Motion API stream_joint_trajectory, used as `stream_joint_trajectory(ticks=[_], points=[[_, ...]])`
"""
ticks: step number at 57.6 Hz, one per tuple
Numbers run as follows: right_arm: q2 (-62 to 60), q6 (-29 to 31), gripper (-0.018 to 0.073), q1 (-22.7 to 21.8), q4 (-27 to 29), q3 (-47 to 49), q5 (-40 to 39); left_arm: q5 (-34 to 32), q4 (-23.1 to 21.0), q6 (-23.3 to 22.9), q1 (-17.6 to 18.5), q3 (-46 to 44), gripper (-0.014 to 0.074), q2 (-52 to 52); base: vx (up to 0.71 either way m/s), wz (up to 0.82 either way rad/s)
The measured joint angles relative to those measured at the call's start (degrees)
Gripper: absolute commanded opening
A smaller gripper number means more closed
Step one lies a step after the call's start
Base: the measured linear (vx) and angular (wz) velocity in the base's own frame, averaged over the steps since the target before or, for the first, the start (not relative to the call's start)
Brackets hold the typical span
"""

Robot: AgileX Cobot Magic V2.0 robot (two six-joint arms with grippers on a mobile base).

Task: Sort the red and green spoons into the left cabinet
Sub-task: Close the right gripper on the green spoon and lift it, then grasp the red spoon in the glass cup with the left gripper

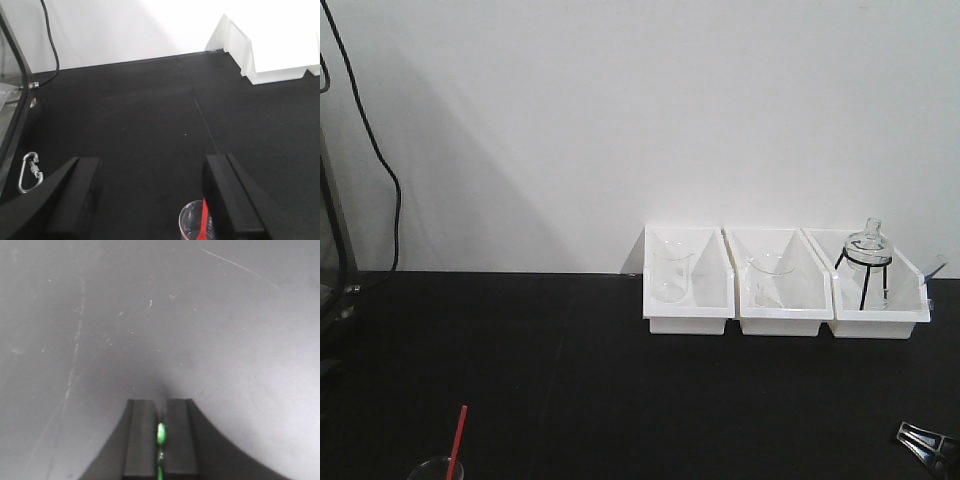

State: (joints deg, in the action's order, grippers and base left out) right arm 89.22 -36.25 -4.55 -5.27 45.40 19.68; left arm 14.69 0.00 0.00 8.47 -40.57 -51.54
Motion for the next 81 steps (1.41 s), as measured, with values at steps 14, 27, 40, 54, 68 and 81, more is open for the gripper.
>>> stream_joint_trajectory(ticks=[14,27,40,54,68,81], points=[[-0.6,0.0,-0.0007,0.0,0.0,0.0,-0.7,0.0,0.0,0.0,0.0,0.0,0.0554,0.0,0.00,0.00],[-7.4,2.1,-0.0004,0.0,-0.1,0.6,-3.0,0.0,-0.8,0.0,0.0,0.0,0.0554,0.0,0.00,0.00],[-17.8,7.4,-0.0004,0.0,-0.2,3.2,-2.9,1.9,-5.9,1.2,0.0,-0.1,0.0554,0.0,0.00,0.00],[-26.9,14.5,-0.0004,0.0,-0.3,5.2,-1.8,11.2,-14.8,11.9,0.0,-5.4,0.0554,-4.8,0.00,0.00],[-30.6,20.0,-0.0004,0.0,-0.4,5.2,1.6,18.7,-24.9,20.6,0.0,-15.3,0.0554,-18.6,0.00,0.00],[-30.9,22.0,-0.0004,0.0,-0.6,5.2,6.0,19.0,-25.4,21.3,0.0,-21.3,0.0529,-32.1,0.00,0.00]])
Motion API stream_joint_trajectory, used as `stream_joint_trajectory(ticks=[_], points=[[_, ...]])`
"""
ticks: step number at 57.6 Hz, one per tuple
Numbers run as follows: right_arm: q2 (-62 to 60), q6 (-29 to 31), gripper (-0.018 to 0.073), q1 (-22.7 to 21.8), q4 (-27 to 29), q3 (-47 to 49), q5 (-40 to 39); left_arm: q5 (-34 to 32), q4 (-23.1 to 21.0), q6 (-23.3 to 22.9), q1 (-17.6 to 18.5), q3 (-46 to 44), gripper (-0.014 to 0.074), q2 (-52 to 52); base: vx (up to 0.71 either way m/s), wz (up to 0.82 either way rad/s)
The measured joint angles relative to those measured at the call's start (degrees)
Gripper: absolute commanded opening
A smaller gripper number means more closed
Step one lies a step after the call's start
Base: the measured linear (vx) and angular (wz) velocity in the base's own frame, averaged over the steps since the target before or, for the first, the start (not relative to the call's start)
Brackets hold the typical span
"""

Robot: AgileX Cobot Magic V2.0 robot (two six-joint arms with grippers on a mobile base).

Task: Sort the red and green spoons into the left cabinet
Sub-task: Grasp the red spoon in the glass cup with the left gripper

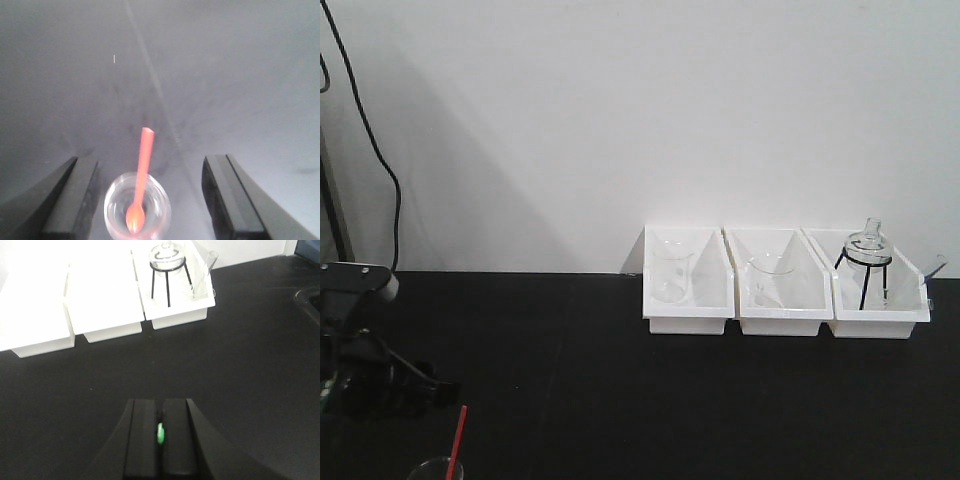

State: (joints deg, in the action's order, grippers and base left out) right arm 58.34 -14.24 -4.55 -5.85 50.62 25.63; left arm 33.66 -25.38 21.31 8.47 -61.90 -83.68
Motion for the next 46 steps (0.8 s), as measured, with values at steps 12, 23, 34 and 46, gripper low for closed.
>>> stream_joint_trajectory(ticks=[12,23,34,46], points=[[0.0,0.3,-0.0004,0.0,-0.9,0.0,0.2,-0.6,-1.4,0.6,0.0,-2.3,0.0507,-8.9,0.00,0.00],[0.0,0.3,-0.0004,0.0,-1.1,0.0,0.2,-1.7,-4.6,4.5,0.0,-2.4,0.0496,-13.1,0.00,0.00],[0.0,0.3,-0.0004,0.0,-1.2,0.0,-0.1,-3.2,-10.1,9.3,0.0,-2.4,0.0463,-15.5,0.00,0.00],[0.0,0.3,-0.0004,0.0,-1.3,0.0,-0.5,-3.6,-11.9,11.3,0.0,-2.4,0.0342,-17.1,0.00,0.00]])
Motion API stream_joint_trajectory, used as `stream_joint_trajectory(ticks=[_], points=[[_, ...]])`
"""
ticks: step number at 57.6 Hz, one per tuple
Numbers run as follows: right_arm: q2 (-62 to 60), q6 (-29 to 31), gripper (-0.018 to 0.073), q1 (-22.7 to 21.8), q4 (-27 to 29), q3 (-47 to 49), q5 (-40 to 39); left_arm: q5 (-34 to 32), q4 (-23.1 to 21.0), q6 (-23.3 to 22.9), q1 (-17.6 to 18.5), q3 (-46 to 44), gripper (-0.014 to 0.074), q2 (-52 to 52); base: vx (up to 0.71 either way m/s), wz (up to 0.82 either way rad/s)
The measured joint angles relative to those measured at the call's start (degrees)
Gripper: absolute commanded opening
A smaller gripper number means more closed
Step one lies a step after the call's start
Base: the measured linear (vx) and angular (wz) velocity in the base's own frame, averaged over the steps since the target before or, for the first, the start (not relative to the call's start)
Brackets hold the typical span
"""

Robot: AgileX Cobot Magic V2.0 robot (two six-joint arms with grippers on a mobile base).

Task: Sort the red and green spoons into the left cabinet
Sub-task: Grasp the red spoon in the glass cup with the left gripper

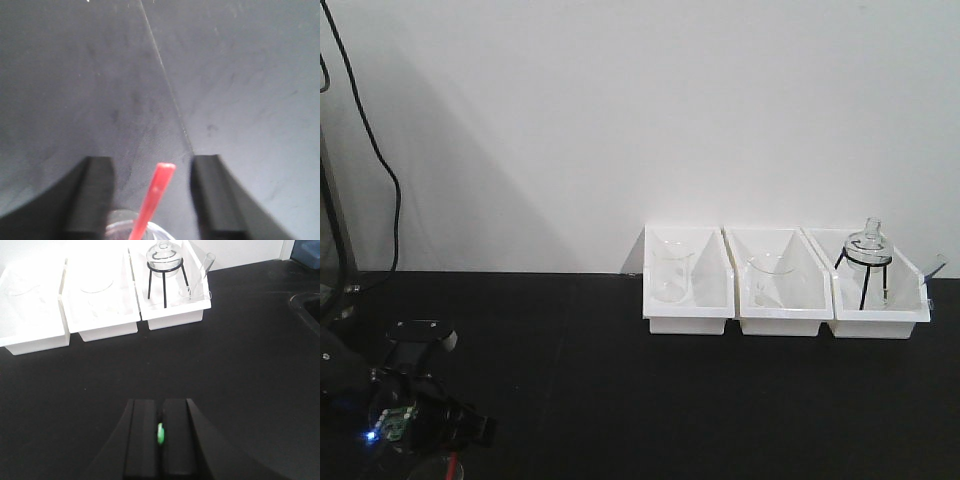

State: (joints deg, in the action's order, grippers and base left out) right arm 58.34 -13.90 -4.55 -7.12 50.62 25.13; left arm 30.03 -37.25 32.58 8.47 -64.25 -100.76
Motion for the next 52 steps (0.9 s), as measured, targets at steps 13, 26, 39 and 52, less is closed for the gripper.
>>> stream_joint_trajectory(ticks=[13,26,39,52], points=[[0.0,0.0,-0.0004,0.0,0.0,0.0,-0.3,-1.5,-0.1,0.3,0.0,0.0,0.0109,-0.1,0.00,0.00],[0.0,0.0,-0.0004,0.0,0.0,0.0,-0.4,-1.8,-0.2,0.3,0.0,0.0,-0.0007,0.0,0.00,0.00],[0.0,0.0,-0.0004,0.0,0.0,0.0,-0.4,-2.8,-0.2,0.3,0.0,0.0,-0.0004,3.0,0.00,0.00],[0.0,0.0,-0.0004,0.0,0.0,0.0,-0.4,-3.3,-0.2,0.3,0.0,0.0,-0.0001,12.2,0.00,0.00]])
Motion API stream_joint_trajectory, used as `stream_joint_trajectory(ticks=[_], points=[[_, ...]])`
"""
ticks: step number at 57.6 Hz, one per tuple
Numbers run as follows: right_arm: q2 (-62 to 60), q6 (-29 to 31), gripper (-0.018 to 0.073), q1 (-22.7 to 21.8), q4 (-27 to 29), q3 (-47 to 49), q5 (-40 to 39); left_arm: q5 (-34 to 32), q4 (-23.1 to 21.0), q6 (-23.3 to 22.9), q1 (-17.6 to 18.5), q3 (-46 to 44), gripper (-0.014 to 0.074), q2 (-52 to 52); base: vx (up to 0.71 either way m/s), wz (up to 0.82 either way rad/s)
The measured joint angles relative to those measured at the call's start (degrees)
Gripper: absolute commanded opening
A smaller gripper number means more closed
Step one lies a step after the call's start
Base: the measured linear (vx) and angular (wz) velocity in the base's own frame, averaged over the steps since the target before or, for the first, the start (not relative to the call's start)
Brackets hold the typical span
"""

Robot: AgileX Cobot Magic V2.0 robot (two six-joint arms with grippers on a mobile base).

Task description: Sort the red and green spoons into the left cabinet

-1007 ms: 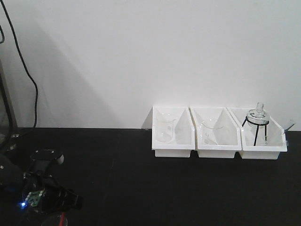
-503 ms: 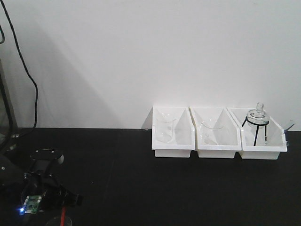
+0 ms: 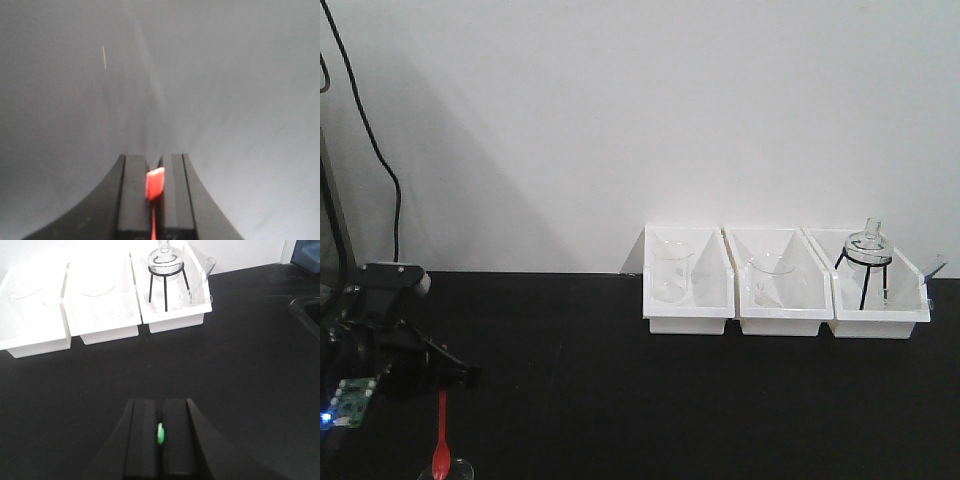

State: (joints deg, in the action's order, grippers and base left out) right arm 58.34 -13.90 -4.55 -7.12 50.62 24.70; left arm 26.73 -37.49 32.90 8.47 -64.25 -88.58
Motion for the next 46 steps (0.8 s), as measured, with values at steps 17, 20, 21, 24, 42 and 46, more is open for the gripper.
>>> stream_joint_trajectory(ticks=[17,20,21,24,42,46], points=[[-3.0,1.8,-0.0001,0.0,0.1,0.0,0.0,-0.6,0.1,0.0,0.0,0.0,-0.0001,16.7,0.00,0.00],[-4.3,3.5,-0.0001,0.0,0.2,0.0,0.0,-0.7,0.1,0.0,0.0,0.1,-0.0001,19.6,0.00,0.00],[-5.0,4.3,-0.0001,0.0,0.3,0.0,0.0,-0.7,0.1,0.0,0.0,0.1,-0.0001,20.3,0.00,0.00],[-6.7,6.5,-0.0001,0.0,0.9,0.0,0.0,-1.0,0.1,0.0,0.0,0.8,-0.0001,22.9,0.00,0.00],[-19.0,25.5,-0.0001,0.0,16.9,0.0,2.5,-6.0,0.1,0.3,0.0,13.0,-0.0001,38.4,0.00,0.00],[-21.2,31.9,-0.0001,0.0,22.8,0.0,3.5,-8.2,0.1,1.2,0.0,17.4,-0.0001,42.6,0.00,0.00]])
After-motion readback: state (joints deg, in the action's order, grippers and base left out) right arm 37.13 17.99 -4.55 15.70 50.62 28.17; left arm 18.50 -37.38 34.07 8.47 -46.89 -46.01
